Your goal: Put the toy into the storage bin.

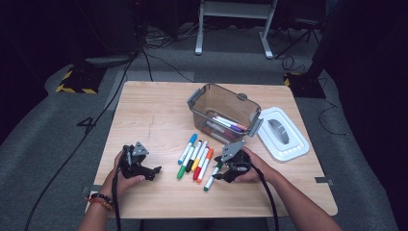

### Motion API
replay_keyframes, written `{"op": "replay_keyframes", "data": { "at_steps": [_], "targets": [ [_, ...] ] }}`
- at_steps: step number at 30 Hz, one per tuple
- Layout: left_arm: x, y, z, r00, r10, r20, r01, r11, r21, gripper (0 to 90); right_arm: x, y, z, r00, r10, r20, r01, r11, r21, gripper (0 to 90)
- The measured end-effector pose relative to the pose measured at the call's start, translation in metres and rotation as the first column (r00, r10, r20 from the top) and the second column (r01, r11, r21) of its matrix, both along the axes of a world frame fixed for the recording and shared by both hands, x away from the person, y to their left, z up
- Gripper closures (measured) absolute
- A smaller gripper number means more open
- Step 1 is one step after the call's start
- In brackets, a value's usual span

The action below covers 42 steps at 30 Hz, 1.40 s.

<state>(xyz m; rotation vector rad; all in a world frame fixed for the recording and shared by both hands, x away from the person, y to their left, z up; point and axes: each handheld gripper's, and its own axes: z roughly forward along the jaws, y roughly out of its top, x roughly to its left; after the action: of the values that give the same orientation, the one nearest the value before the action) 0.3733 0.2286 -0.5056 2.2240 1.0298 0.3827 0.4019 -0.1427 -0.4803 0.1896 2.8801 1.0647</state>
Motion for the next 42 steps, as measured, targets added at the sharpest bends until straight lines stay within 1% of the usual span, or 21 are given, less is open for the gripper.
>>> {"op": "replay_keyframes", "data": {
  "at_steps": [2,4,5,6,7,8,9,12,14,16,17,19,22,25,30,32,34,35,39,40,42],
  "targets": [
    [0.000,0.000,0.000,1.0000,0.000,-0.003,0.000,1.0000,-0.002,0.5,-0.002,-0.007,-0.001,0.9996,0.026,-0.013,-0.026,0.999,-0.032,34.5],
    [0.000,0.000,0.000,1.0000,-0.001,-0.004,0.001,1.0000,-0.003,0.5,-0.003,-0.014,-0.003,0.9988,0.034,-0.035,-0.036,0.998,-0.055,37.0],
    [0.000,0.000,0.000,1.0000,-0.001,-0.004,0.001,1.0000,-0.003,0.5,-0.004,-0.020,-0.003,0.9981,0.030,-0.053,-0.033,0.998,-0.050,40.6],
    [0.000,0.000,0.000,1.0000,-0.001,-0.004,0.001,1.0000,-0.003,0.5,-0.005,-0.023,-0.002,0.9975,0.035,-0.061,-0.038,0.998,-0.046,42.4],
    [0.000,0.000,0.000,1.0000,-0.001,-0.004,0.001,1.0000,-0.003,0.5,-0.006,-0.027,-0.001,0.9961,0.044,-0.076,-0.048,0.998,-0.043,47.9],
    [0.000,0.000,0.000,1.0000,-0.001,-0.001,0.001,1.0000,-0.001,0.5,-0.008,-0.031,0.000,0.9935,0.064,-0.094,-0.067,0.997,-0.034,51.2],
    [0.000,0.000,0.000,1.0000,0.000,-0.003,0.000,1.0000,-0.002,0.5,-0.011,-0.034,0.001,0.9907,0.086,-0.105,-0.091,0.995,-0.038,52.3],
    [0.000,0.000,0.000,1.0000,0.001,0.000,-0.001,1.0000,0.000,0.5,-0.022,-0.043,-0.001,0.9874,0.124,-0.098,-0.131,0.989,-0.071,58.1],
    [0.000,0.000,0.000,1.0000,0.001,0.000,-0.001,1.0000,0.000,0.5,-0.027,-0.050,-0.002,0.9838,0.140,-0.113,-0.146,0.988,-0.054,64.3],
    [0.000,0.000,0.000,1.0000,0.002,0.000,-0.002,1.0000,0.000,0.5,-0.031,-0.055,-0.003,0.9872,0.129,-0.094,-0.133,0.990,-0.047,66.8],
    [0.000,0.000,0.000,1.0000,0.002,0.000,-0.002,1.0000,0.000,0.5,-0.033,-0.057,-0.003,0.9889,0.118,-0.090,-0.122,0.992,-0.041,69.1],
    [0.000,0.000,0.000,1.0000,0.004,-0.003,-0.004,1.0000,-0.001,0.5,-0.038,-0.060,-0.004,0.9916,0.110,-0.068,-0.113,0.993,-0.035,73.5],
    [0.000,0.000,0.000,1.0000,0.005,-0.001,-0.005,1.0000,0.000,0.5,-0.044,-0.060,-0.004,0.9927,0.113,-0.042,-0.114,0.993,-0.036,74.0],
    [0.000,-0.001,0.000,1.0000,0.005,-0.004,-0.005,1.0000,-0.003,0.5,-0.049,-0.059,-0.003,0.9896,0.142,-0.023,-0.143,0.989,-0.049,74.4],
    [0.000,0.000,0.000,1.0000,0.001,-0.004,-0.001,1.0000,-0.001,0.4,-0.051,-0.060,-0.004,0.9910,0.133,-0.020,-0.133,0.990,-0.042,74.6],
    [0.000,0.000,0.000,1.0000,0.001,-0.004,-0.001,1.0000,-0.002,0.4,-0.050,-0.062,-0.002,0.9901,0.138,-0.022,-0.139,0.990,-0.035,74.6],
    [0.000,0.000,0.000,1.0000,0.001,-0.004,-0.001,1.0000,-0.002,0.4,-0.050,-0.065,0.003,0.9886,0.150,-0.013,-0.151,0.988,-0.029,74.7],
    [0.000,0.000,0.000,1.0000,0.002,-0.004,-0.002,1.0000,-0.002,0.4,-0.049,-0.067,0.006,0.9894,0.145,-0.005,-0.145,0.989,-0.022,74.6],
    [0.000,0.000,0.000,1.0000,0.002,-0.002,-0.002,1.0000,0.001,0.5,-0.045,-0.079,0.020,0.9954,0.091,0.030,-0.092,0.995,0.024,74.6],
    [0.000,0.000,0.000,1.0000,0.002,-0.002,-0.002,1.0000,0.001,0.5,-0.044,-0.082,0.025,0.9960,0.076,0.047,-0.078,0.996,0.039,74.6],
    [0.000,0.000,0.000,1.0000,0.002,-0.002,-0.002,1.0000,0.001,0.5,-0.043,-0.086,0.031,0.9968,0.054,0.059,-0.058,0.996,0.066,74.7]
  ]
}}
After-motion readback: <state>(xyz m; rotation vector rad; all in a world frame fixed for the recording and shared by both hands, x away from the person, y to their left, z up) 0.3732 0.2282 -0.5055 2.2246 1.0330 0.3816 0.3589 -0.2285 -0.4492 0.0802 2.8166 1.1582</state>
